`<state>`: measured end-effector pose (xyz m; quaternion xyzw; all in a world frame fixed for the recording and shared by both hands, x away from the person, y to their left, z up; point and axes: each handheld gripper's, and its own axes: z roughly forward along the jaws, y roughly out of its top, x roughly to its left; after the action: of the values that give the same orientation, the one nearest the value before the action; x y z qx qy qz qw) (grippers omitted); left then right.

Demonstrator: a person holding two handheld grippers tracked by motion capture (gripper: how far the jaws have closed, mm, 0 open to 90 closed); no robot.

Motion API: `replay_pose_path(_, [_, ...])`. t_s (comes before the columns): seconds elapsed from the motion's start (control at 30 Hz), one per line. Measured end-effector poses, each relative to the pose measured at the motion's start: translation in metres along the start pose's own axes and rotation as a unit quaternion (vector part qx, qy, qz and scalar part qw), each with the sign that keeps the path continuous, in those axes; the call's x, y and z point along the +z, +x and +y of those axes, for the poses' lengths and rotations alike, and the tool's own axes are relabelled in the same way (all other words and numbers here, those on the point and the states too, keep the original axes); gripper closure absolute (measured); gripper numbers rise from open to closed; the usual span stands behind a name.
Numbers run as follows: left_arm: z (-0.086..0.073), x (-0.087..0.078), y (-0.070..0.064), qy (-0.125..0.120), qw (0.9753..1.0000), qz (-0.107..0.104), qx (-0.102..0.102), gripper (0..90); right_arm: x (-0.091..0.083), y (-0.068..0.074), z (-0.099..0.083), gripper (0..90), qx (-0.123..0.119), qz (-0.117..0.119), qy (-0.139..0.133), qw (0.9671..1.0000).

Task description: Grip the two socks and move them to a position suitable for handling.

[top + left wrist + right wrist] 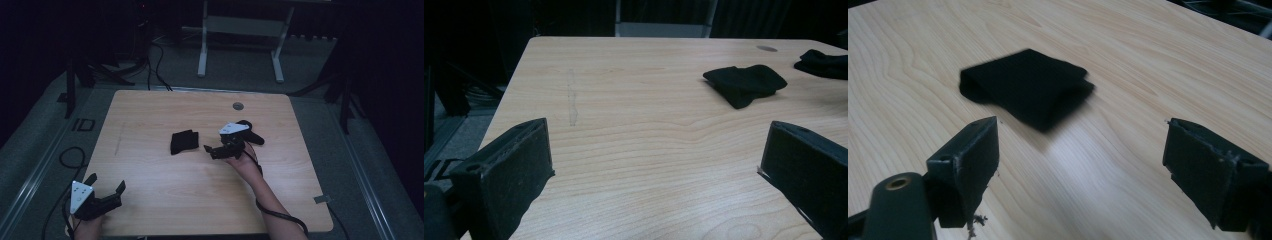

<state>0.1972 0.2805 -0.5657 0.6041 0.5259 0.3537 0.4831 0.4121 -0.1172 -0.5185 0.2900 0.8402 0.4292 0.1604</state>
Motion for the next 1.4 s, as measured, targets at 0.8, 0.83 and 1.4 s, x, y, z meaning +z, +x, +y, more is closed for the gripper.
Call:
replay_pose_path(0.8, [0.000, 0.001, 0.002, 0.004, 0.9999, -0.015, -0.006, 0.3, 0.106, 0.037, 0.037, 14.7, -0.012, 0.035, 0.057, 0.9977])
replay_pose_path(0.83, [0.000, 0.000, 0.002, 0.004, 0.9999, -0.015, -0.008, 0.3, 0.109, 0.036, 0.036, 14.8, -0.011, 0.035, 0.060, 0.9976])
replay_pose_path(1.4, [-0.001, 0.000, 0.003, 0.005, 0.9998, -0.015, -0.013, 0.3, 0.119, 0.042, 0.028, 56.1, -0.024, -0.005, 0.065, 0.9976])
